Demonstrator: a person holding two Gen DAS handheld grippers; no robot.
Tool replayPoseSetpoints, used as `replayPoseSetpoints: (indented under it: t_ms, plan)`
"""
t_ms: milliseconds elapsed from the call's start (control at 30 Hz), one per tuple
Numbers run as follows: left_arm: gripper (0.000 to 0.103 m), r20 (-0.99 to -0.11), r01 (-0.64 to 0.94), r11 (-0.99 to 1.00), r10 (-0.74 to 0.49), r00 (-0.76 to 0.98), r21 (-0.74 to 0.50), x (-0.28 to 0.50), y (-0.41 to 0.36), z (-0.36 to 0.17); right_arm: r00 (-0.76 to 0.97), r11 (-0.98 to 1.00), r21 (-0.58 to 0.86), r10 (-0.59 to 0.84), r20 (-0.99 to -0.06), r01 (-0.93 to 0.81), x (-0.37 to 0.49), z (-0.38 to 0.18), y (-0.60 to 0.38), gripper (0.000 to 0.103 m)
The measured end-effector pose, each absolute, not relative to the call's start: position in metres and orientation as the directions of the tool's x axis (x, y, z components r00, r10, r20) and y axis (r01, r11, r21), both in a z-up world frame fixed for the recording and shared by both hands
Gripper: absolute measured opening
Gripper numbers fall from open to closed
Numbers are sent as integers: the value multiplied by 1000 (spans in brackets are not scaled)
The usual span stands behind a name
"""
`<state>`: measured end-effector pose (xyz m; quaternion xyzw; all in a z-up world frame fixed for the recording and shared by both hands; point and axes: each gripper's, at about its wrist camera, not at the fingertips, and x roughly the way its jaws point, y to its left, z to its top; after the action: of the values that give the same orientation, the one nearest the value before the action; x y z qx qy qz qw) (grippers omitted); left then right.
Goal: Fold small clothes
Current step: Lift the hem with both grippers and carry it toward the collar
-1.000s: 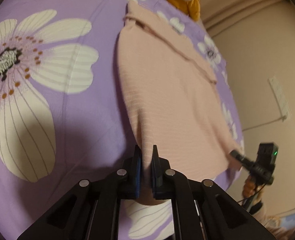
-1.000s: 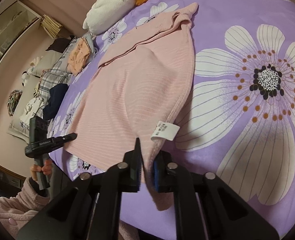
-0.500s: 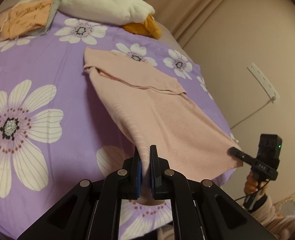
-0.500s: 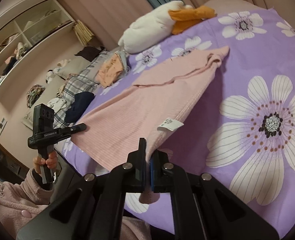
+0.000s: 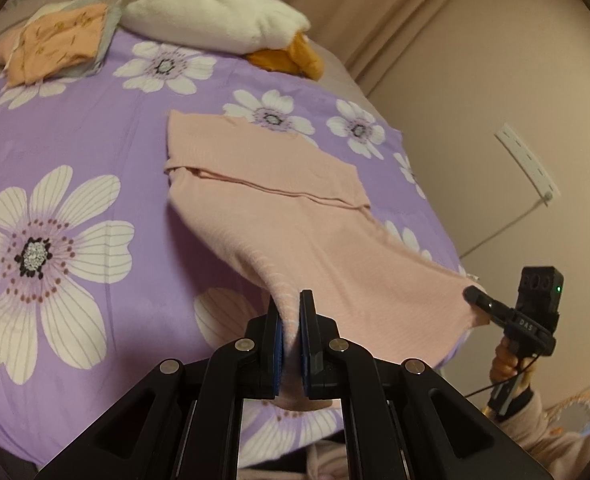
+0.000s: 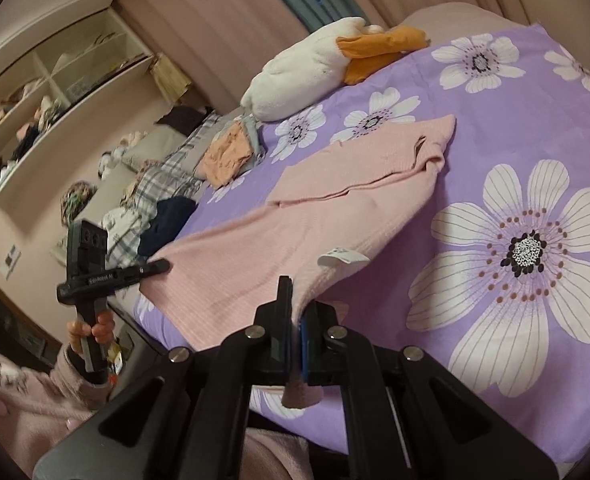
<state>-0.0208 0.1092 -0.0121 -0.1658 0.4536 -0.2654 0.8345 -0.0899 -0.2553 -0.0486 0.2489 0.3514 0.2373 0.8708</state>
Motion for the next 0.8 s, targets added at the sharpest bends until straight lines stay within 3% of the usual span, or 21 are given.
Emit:
replayPoseSetpoints:
  t_ms: [400, 800]
  plan:
    - [5, -707, 168, 821, -559, 434, -546, 111, 104, -23, 687, 736, 673, 528, -499, -77, 36, -53, -285, 6]
    - [5, -766, -24, 822, -519, 380, -569, 255, 108, -76, 655, 728, 674, 450, -607, 124, 177, -86, -313, 6]
